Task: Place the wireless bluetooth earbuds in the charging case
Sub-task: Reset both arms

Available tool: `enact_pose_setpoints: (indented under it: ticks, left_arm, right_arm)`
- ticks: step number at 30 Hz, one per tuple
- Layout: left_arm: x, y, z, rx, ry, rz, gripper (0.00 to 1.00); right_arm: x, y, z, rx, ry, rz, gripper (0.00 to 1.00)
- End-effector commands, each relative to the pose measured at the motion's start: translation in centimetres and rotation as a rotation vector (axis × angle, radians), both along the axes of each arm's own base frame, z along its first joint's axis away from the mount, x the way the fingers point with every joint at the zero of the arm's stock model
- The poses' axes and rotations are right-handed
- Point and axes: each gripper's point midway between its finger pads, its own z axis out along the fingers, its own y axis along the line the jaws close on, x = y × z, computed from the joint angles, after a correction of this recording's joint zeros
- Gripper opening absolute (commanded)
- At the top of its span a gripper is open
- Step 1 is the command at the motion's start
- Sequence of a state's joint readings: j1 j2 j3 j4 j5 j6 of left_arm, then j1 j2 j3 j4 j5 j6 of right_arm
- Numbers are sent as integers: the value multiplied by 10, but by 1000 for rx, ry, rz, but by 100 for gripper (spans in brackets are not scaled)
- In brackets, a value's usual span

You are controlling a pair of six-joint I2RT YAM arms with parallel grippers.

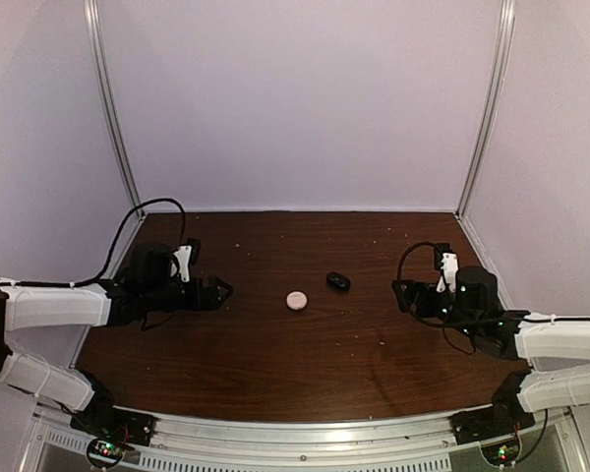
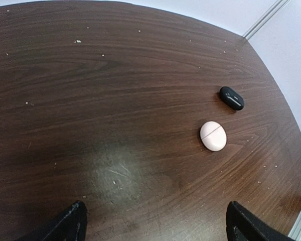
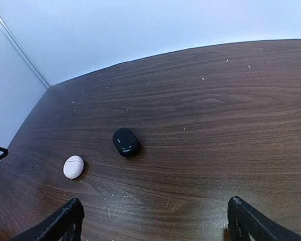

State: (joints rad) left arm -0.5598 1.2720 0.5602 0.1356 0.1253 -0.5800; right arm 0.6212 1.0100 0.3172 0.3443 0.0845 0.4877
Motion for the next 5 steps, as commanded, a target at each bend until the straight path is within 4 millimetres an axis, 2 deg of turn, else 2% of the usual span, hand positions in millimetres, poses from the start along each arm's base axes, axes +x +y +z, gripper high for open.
enact_pose_setpoints:
  ticks: [1,5]
  left_arm:
    - [3,-1,15,-67,-46,21,98]
    - [0,2,15,-71,-49,30,98]
  right_arm:
    - [3,-8,7,47,-27,-55,100]
    - [3,-7,8,44,-30,-52,100]
